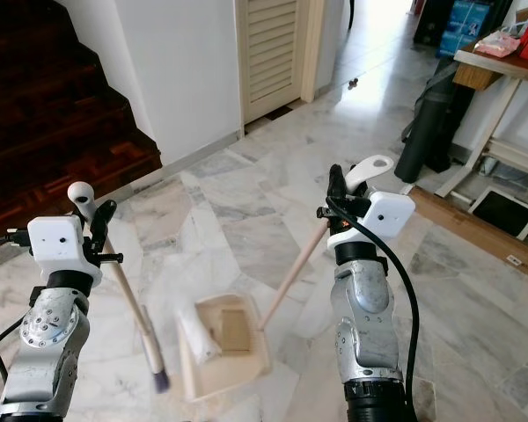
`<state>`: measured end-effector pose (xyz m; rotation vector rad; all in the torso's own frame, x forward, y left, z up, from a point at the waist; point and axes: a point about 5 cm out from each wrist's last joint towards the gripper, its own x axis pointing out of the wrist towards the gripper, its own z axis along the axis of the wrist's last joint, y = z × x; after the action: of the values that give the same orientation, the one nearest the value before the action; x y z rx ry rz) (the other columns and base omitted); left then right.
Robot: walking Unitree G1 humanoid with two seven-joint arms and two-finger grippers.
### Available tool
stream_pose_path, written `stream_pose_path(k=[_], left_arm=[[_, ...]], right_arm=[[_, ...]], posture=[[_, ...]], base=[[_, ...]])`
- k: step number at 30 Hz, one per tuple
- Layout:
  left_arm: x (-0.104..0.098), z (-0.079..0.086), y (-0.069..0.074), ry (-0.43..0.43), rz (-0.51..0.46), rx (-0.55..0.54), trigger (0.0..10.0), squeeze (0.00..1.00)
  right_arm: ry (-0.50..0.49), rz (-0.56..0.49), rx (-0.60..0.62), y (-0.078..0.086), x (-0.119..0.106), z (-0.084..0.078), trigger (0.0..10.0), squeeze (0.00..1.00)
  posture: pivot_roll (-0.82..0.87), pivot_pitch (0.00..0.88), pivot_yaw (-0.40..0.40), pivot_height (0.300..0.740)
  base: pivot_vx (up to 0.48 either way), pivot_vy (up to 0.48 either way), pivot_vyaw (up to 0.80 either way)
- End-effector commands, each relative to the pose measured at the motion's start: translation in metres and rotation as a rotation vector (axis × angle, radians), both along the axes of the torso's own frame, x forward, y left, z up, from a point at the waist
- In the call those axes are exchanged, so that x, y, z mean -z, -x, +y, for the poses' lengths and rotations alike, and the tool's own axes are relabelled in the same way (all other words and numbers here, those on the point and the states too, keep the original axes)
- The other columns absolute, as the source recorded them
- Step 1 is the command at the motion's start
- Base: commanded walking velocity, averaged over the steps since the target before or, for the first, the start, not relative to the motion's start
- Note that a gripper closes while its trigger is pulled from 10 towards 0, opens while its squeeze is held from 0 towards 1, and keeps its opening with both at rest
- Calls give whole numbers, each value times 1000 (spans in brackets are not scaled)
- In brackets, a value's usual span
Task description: Sweep floor
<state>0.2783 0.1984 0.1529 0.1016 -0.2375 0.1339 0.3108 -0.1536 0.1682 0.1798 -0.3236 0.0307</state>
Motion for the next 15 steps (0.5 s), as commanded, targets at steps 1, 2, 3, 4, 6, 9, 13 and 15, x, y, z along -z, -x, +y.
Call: stream_pose_path(k=[1, 2, 3, 4, 6, 9, 13, 15], left_arm=[[-13, -1, 3, -10, -57, -4, 10000, 0], [-13, 0, 3, -11, -58, -6, 10000, 0], [-13, 0, 3, -11, -58, -6, 10000, 0], [-13, 0, 4, -13, -57, -7, 10000, 0], [-13, 0, 4, -14, -57, -9, 10000, 0], [-13, 0, 4, -15, -56, -9, 10000, 0], [-14, 1, 5, -13, -62, -14, 10000, 0], [-14, 0, 4, -7, -58, 3, 10000, 0]], right_arm=[[1, -52, 4, 1, -12, -1, 10000, 0], [1, -49, 3, 1, -12, 0, 10000, 0], [1, -49, 3, 1, -12, 0, 10000, 0], [-1, -48, -1, 1, -12, 0, 10000, 0], [-5, -45, -11, 1, -12, 1, 10000, 0], [-8, -45, -10, 1, -12, 1, 10000, 0], [-8, -45, -16, 1, -11, 3, 10000, 0], [-9, -42, -19, 2, -11, 3, 10000, 0]], posture=[[-11, 33, 2, 740], [-11, 33, 2, 740], [-11, 33, 2, 740], [-11, 33, 2, 740], [-12, 29, 3, 740], [-10, 27, 3, 740], [-13, 18, 6, 740], [-14, 10, 8, 740]], base=[[0, 0, 0], [0, 0, 0], [0, 0, 0], [0, 0, 0], [0, 0, 0], [0, 0, 0], [0, 0, 0], [0, 0, 0]])
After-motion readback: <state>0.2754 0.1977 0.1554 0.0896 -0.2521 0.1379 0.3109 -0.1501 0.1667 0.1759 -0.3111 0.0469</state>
